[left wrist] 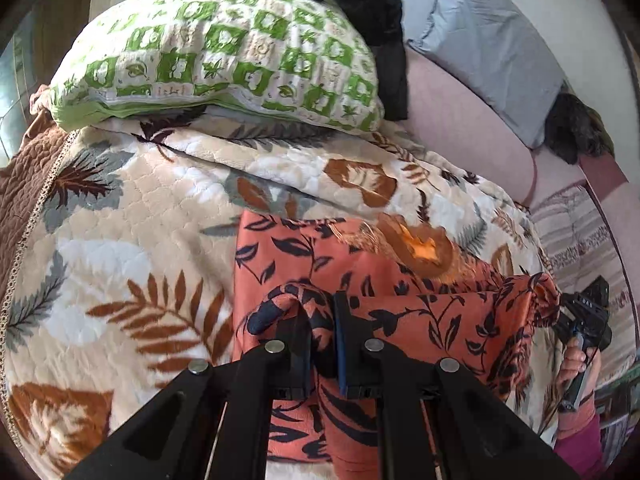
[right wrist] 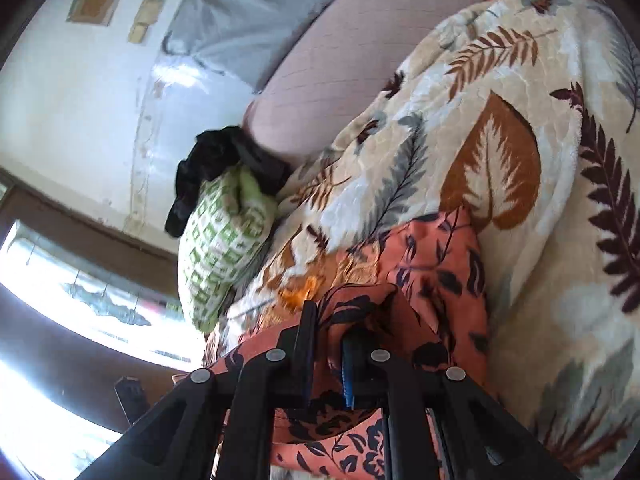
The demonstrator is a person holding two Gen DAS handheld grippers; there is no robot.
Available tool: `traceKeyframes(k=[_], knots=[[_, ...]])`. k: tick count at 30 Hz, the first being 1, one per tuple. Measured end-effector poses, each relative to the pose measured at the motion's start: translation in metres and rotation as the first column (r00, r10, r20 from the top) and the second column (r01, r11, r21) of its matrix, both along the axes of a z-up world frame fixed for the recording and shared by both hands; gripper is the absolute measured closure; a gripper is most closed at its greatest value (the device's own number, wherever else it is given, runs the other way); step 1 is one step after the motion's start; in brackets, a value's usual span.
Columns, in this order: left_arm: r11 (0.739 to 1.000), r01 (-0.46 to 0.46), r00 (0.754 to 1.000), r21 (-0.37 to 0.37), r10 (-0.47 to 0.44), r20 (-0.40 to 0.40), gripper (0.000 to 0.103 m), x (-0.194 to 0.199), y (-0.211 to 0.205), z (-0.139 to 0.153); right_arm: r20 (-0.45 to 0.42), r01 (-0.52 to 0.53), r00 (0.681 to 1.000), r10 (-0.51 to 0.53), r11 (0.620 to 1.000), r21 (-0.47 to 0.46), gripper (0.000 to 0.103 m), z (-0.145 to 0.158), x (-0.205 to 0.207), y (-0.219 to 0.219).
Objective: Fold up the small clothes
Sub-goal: 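Grasp the dress hem with both tools and lift it over the dress body, then lower the hem onto the dress and open the right tool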
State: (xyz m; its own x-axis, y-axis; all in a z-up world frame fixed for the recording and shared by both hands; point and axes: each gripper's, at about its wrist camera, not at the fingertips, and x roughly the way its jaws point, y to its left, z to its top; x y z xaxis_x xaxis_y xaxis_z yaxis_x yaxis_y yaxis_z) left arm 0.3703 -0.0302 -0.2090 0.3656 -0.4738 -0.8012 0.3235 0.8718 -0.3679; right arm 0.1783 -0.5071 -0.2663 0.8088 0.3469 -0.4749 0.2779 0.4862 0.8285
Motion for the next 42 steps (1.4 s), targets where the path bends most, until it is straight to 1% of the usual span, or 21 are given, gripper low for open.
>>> traceKeyframes(k=[3,5,7,10,11,12,14,15,17,19,20,22,24,26,29,32,34,36,38,40,42], knots=[[0.995,-0.090,0.991,0.042,0.094,-0.097,0.091,0.039,-0.016,-0.042,-0.096,0.054,0.994,-0.046,0.994,0.092,0.086,-0.046,0.045,-0.024],[0.989,-0.146,0.983,0.035,0.149,-0.107,0.091,0.045,-0.015,-0.060,-0.143,0.065,0.989,-0.043,0.987,0.149,0.086,-0.073,0.065,-0.032],[0.980,-0.195,0.976,-0.028,0.192,-0.101,0.091,0.041,-0.007,-0.064,-0.128,0.063,0.991,-0.042,0.985,0.162,0.085,-0.084,0.074,-0.037],[0.957,-0.267,0.963,-0.116,0.259,-0.079,0.090,0.030,0.011,-0.061,-0.037,0.044,0.999,-0.040,0.988,0.147,0.084,-0.076,0.069,-0.045],[0.946,-0.291,0.956,-0.144,0.283,-0.076,0.090,0.025,0.016,-0.058,-0.015,0.050,0.999,-0.049,0.988,0.145,0.080,-0.073,0.066,-0.048],[0.935,-0.309,0.951,-0.174,0.301,-0.074,0.090,0.020,0.019,-0.055,-0.003,0.083,0.996,-0.084,0.987,0.141,0.053,-0.070,0.057,-0.053],[0.916,-0.344,0.938,-0.205,0.342,-0.046,0.086,0.012,0.024,-0.042,0.026,0.192,0.980,-0.199,0.966,0.171,0.011,-0.064,0.035,-0.067],[0.906,-0.373,0.924,-0.197,0.381,0.002,0.082,0.004,0.026,-0.032,0.047,0.245,0.965,-0.258,0.952,0.182,0.011,-0.060,0.023,-0.071],[0.883,-0.422,0.886,-0.205,0.449,0.113,0.053,-0.012,0.030,-0.007,0.058,0.224,0.971,-0.234,0.965,0.136,0.011,-0.044,0.013,-0.072],[0.849,-0.466,0.840,-0.248,0.513,0.178,0.040,-0.035,0.038,0.013,0.054,0.140,0.988,-0.143,0.988,0.057,0.014,-0.026,0.011,-0.058],[0.835,-0.488,0.820,-0.253,0.538,0.194,0.035,-0.049,0.040,0.019,0.041,0.085,0.995,-0.085,0.996,0.007,0.026,-0.017,0.013,-0.046],[0.816,-0.542,0.792,-0.201,0.576,0.202,0.032,-0.074,0.037,0.022,0.002,-0.045,0.999,0.046,0.991,-0.128,0.036,0.002,0.023,-0.009],[0.796,-0.570,0.773,-0.203,0.603,0.195,0.032,-0.097,0.035,0.011,-0.027,-0.190,0.982,0.189,0.955,-0.228,0.050,0.016,0.036,0.041],[0.779,-0.597,0.758,-0.194,0.626,0.182,0.032,-0.112,0.033,-0.002,-0.062,-0.321,0.946,0.317,0.904,-0.283,0.051,0.023,0.049,0.094],[0.783,-0.605,0.762,-0.146,0.623,0.177,0.032,-0.107,0.037,-0.016,-0.098,-0.484,0.871,0.482,0.808,-0.337,0.051,0.024,0.063,0.174],[0.770,-0.629,0.754,-0.107,0.638,0.154,0.032,-0.099,0.050,-0.026,-0.170,-0.584,0.807,0.566,0.719,-0.377,0.051,0.012,0.084,0.242],[0.756,-0.647,0.747,-0.098,0.654,0.119,0.032,-0.095,0.061,-0.033,-0.213,-0.618,0.782,0.585,0.690,-0.376,0.051,-0.001,0.104,0.272],[0.744,-0.660,0.740,-0.108,0.668,0.080,0.033,-0.089,0.071,-0.037,-0.244,-0.609,0.792,0.560,0.686,-0.398,0.051,-0.010,0.133,0.289],[0.748,-0.654,0.748,-0.116,0.662,0.051,0.033,-0.084,0.076,-0.039,-0.273,-0.555,0.832,0.483,0.709,-0.435,0.051,-0.017,0.171,0.291],[0.753,-0.647,0.754,-0.123,0.655,0.050,0.033,-0.082,0.078,-0.038,-0.238,-0.462,0.887,0.397,0.764,-0.449,0.051,-0.013,0.209,0.276],[0.760,-0.638,0.761,-0.123,0.647,0.051,0.033,-0.080,0.080,-0.036,-0.156,-0.314,0.950,0.272,0.837,-0.449,0.051,-0.002,0.229,0.250]])
